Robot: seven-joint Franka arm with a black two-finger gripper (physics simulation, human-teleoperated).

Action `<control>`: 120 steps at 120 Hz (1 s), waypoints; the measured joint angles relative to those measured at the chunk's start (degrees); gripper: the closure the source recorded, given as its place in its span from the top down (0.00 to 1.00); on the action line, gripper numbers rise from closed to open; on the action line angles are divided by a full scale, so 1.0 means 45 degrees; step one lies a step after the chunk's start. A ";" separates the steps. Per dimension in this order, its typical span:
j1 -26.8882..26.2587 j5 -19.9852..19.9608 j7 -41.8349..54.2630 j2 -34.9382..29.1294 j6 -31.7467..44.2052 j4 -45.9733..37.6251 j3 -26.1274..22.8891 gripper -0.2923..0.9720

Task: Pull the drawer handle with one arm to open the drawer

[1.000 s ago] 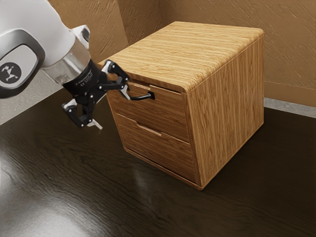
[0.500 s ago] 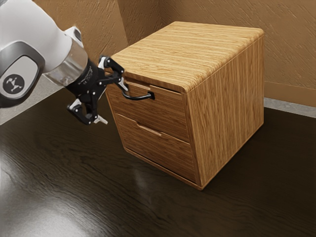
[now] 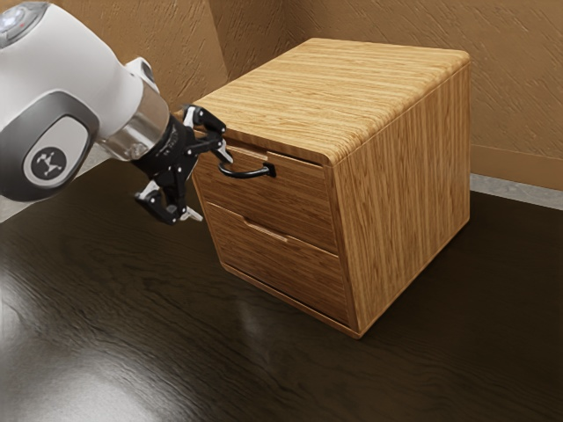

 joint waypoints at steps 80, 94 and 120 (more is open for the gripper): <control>-0.0151 0.0056 -0.0540 0.0827 0.0535 0.0145 0.0489 0.77; -0.0215 0.0034 -0.0596 0.0949 0.0547 0.0148 0.0490 0.77; -0.0275 -0.0059 -0.0679 0.0955 0.0763 0.0006 0.0508 0.77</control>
